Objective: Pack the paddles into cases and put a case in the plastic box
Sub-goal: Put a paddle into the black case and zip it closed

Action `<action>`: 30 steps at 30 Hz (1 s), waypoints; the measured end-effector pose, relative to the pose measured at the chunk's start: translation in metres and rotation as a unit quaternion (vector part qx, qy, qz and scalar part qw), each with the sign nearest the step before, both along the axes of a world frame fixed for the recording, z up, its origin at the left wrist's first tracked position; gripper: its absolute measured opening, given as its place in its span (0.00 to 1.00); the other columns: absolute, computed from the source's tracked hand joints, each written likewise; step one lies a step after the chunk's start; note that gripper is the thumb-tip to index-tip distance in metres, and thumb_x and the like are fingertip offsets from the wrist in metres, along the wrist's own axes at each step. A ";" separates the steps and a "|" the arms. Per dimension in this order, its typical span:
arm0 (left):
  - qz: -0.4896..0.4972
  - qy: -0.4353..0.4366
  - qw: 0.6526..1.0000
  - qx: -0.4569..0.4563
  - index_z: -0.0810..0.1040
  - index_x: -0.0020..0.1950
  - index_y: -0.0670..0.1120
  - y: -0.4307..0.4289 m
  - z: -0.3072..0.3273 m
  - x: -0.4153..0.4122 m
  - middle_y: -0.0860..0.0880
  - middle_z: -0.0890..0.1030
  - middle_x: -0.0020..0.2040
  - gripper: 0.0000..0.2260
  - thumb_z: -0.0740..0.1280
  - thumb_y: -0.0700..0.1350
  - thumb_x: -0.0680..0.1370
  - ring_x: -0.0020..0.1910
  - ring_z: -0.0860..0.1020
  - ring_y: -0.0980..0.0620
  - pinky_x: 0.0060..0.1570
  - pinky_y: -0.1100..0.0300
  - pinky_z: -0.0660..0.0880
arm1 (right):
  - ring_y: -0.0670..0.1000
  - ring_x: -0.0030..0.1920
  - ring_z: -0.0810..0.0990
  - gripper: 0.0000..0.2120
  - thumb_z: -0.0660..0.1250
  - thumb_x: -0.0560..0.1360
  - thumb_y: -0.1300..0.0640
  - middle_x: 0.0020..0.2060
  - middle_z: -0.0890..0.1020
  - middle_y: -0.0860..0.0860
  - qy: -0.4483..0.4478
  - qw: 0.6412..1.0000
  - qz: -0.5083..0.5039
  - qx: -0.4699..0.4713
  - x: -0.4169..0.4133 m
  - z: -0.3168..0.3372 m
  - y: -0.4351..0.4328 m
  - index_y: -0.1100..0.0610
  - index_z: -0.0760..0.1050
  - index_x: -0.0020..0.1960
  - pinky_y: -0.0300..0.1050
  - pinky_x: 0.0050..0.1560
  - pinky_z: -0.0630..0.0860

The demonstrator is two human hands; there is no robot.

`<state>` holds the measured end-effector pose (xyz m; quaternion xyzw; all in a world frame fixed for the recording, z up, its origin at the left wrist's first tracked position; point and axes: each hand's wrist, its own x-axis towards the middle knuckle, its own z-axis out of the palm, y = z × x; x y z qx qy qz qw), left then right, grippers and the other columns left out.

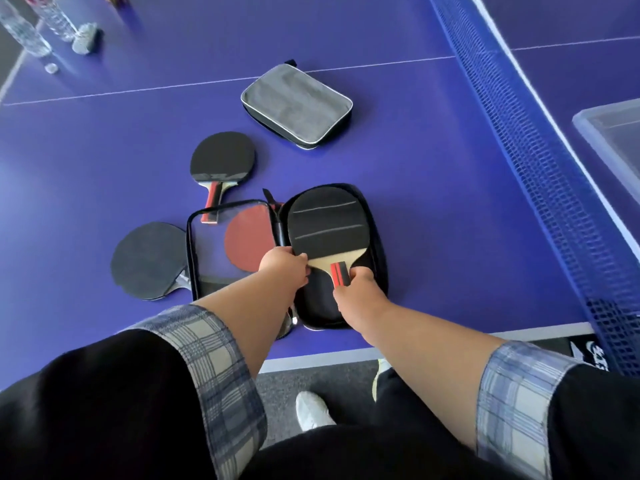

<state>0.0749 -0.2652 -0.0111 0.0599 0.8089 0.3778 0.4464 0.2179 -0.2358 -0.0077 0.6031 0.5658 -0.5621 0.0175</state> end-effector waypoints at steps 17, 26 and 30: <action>-0.197 0.206 0.946 -0.152 0.68 0.68 0.45 -0.006 0.002 0.009 0.47 0.78 0.56 0.19 0.65 0.43 0.78 0.48 0.75 0.45 0.51 0.54 0.74 | 0.54 0.45 0.80 0.20 0.74 0.72 0.55 0.49 0.80 0.52 -0.092 0.983 0.142 0.074 0.011 -0.018 0.010 0.57 0.70 0.60 0.47 0.41 0.76; -0.186 0.159 0.960 -0.134 0.65 0.70 0.48 -0.019 0.041 0.002 0.52 0.75 0.51 0.23 0.65 0.49 0.77 0.48 0.78 0.47 0.46 0.55 0.75 | 0.54 0.48 0.80 0.24 0.70 0.73 0.51 0.59 0.78 0.53 -0.060 0.984 0.117 0.120 0.004 0.020 0.032 0.55 0.70 0.67 0.45 0.45 0.76; -0.125 0.156 0.971 -0.130 0.66 0.69 0.51 -0.022 0.060 -0.010 0.52 0.79 0.51 0.23 0.64 0.51 0.75 0.46 0.80 0.47 0.48 0.52 0.79 | 0.45 0.46 0.76 0.21 0.69 0.75 0.50 0.60 0.77 0.47 0.007 0.974 0.172 0.150 -0.019 0.037 0.056 0.51 0.72 0.67 0.41 0.45 0.70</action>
